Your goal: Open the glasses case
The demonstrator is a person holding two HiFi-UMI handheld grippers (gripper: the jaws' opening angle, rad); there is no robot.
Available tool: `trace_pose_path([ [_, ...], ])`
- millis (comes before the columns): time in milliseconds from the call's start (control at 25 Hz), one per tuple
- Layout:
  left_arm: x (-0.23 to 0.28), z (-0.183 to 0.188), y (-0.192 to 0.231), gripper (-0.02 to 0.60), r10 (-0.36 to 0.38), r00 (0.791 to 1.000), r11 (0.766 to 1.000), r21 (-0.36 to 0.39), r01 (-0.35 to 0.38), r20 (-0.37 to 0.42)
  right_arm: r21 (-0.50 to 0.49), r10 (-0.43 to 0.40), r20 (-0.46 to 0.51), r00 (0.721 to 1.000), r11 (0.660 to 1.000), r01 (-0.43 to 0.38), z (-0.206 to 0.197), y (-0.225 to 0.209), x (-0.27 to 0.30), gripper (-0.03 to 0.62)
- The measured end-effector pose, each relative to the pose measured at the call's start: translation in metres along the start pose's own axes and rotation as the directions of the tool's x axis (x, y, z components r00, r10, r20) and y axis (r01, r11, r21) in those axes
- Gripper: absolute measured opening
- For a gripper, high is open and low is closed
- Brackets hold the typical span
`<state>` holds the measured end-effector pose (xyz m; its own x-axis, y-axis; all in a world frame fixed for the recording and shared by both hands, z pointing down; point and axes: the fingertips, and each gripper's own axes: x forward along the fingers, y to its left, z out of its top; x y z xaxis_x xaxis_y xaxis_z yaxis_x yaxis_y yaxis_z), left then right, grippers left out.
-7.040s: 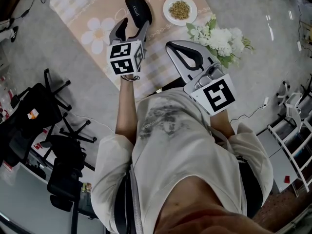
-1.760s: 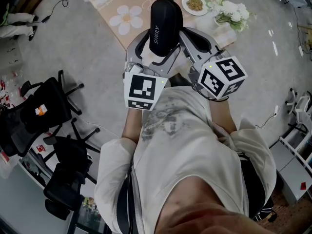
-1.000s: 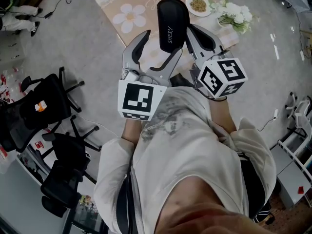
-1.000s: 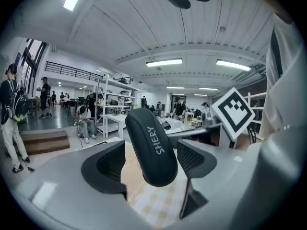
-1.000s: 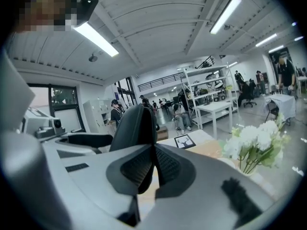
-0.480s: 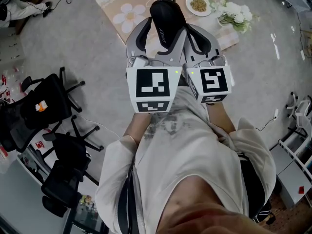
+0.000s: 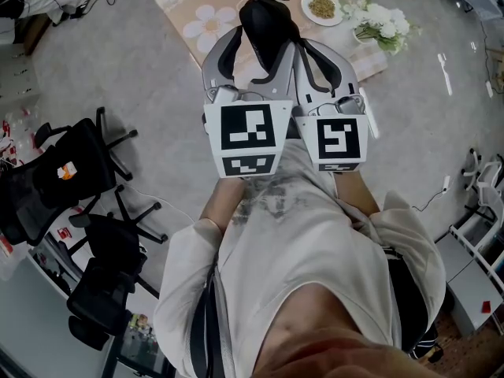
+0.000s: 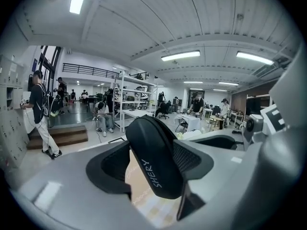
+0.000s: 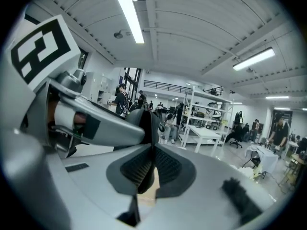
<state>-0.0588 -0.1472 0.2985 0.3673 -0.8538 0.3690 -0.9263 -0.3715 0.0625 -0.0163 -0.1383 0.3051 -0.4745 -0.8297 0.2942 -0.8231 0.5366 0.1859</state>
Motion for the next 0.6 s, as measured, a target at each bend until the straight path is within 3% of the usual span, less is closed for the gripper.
trace_pose_path([
  [80, -0.0013, -0.0009, 0.0019, 0.283, 0.005, 1.0, 1.0, 0.007, -0.005, -0.001, -0.007, -0.004, -0.001, 1.0, 1.0, 0.004, 0.0012, -0.0003, 0.0006, 0.029],
  [200, -0.0031, -0.0026, 0.0058, 0.207, 0.025, 1.0, 0.999, 0.03, -0.025, 0.0, -0.013, -0.008, -0.002, 1.0, 1.0, 0.008, 0.002, -0.0014, 0.0022, 0.031],
  [600, -0.0076, 0.0024, 0.01, 0.189, -0.005, 0.999, 0.998, 0.056, 0.003, 0.032, 0.014, 0.017, 0.004, 1.0, 1.0, -0.017, 0.0082, 0.0004, 0.0001, 0.031],
])
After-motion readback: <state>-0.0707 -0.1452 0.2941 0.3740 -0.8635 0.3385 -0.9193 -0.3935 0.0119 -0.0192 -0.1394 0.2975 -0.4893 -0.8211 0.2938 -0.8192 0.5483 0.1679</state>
